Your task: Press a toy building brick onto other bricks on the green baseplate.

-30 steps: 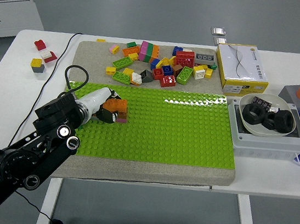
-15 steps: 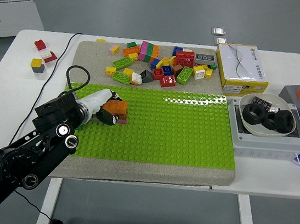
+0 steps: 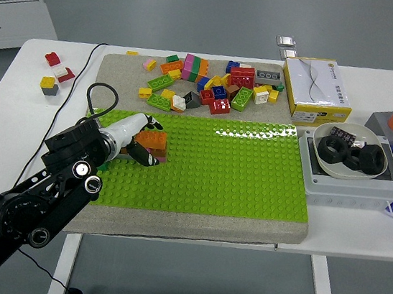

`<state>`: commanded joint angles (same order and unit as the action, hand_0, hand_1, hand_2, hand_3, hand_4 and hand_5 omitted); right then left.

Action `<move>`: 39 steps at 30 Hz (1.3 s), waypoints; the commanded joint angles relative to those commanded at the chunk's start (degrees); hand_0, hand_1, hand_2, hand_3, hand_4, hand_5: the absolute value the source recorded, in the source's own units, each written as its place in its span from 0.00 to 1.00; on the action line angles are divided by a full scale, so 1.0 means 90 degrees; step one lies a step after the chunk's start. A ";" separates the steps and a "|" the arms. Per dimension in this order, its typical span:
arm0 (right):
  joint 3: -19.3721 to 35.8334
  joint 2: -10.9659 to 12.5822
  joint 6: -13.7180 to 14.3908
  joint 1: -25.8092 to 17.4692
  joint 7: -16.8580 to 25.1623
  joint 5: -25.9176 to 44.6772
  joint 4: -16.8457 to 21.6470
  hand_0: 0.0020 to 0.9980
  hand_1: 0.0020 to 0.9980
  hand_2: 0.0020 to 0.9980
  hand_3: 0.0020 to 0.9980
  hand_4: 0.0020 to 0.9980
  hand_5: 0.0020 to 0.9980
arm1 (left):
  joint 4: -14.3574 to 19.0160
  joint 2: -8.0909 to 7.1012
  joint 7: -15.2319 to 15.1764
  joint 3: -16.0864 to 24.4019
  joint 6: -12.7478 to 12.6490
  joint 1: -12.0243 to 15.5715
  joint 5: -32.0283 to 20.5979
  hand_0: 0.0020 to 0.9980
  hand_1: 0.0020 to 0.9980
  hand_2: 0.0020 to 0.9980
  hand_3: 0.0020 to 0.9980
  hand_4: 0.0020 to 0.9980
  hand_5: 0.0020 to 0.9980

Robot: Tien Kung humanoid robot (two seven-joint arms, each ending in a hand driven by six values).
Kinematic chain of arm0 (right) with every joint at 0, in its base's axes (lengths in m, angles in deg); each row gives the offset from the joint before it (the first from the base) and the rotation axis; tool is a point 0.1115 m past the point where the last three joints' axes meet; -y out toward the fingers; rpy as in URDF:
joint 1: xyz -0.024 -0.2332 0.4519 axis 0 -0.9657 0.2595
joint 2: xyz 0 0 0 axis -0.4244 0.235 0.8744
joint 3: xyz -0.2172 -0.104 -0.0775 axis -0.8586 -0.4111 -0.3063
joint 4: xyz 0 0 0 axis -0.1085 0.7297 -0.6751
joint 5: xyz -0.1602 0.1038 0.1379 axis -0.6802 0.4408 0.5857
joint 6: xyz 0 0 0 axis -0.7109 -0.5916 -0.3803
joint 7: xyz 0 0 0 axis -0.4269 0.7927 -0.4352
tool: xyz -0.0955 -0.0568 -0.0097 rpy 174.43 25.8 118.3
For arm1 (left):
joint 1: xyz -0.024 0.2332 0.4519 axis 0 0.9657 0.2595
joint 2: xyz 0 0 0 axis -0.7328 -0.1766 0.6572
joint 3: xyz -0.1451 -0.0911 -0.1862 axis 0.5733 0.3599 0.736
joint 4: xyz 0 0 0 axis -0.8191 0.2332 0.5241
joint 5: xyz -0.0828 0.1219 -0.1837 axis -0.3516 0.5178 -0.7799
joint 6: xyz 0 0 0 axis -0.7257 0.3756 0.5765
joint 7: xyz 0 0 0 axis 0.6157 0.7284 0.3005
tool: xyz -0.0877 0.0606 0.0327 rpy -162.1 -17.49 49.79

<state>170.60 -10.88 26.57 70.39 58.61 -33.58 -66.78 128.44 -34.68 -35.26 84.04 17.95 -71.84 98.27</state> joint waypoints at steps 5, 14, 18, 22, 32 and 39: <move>0.0011 -0.0005 -0.0005 0.0001 0.0003 -0.0012 0.0000 0.73 0.67 0.73 0.79 0.86 1.00 | 0.0166 -0.0041 -0.0133 0.0030 -0.0068 -0.0003 0.0229 0.86 0.92 0.92 0.84 0.88 0.12; 0.0160 -0.0079 -0.0034 0.0010 0.0016 -0.0228 0.0000 0.73 0.67 0.73 0.79 0.86 1.00 | 0.1143 -0.0623 -0.0631 -0.0008 -0.0900 0.0204 0.0632 0.87 0.91 0.90 0.78 0.96 0.29; 0.0262 -0.0140 -0.0048 -0.0002 0.0016 -0.0381 0.0000 0.73 0.67 0.74 0.79 0.84 1.00 | 0.1561 -0.0900 -0.1186 0.0055 -0.1529 0.0645 0.0875 0.88 0.90 0.86 0.67 0.98 0.42; 0.0269 -0.0192 -0.0052 -0.0009 0.0023 -0.0413 0.0000 0.73 0.67 0.74 0.79 0.83 1.00 | 0.1476 -0.0986 -0.1722 -0.0111 -0.2143 0.0928 0.1023 0.88 0.90 0.84 0.63 0.97 0.48; -0.0225 -0.0345 0.0048 -0.0051 -0.0014 0.0127 0.0000 0.74 0.67 0.74 0.79 0.84 1.00 | 0.1462 -0.1040 -0.2027 -0.0599 -0.2882 0.1032 0.1605 0.90 0.90 0.84 0.62 0.98 0.53; -0.0309 -0.0389 0.0065 -0.0045 -0.0036 0.0243 0.0000 0.74 0.67 0.74 0.79 0.88 1.00 | 0.1337 -0.1068 -0.2274 -0.0722 -0.3209 0.1029 0.1705 0.90 0.91 0.84 0.61 1.00 0.63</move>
<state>167.81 -14.38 27.15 69.98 58.28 -31.39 -66.78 140.47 -44.30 -55.73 77.53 -10.93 -62.59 113.62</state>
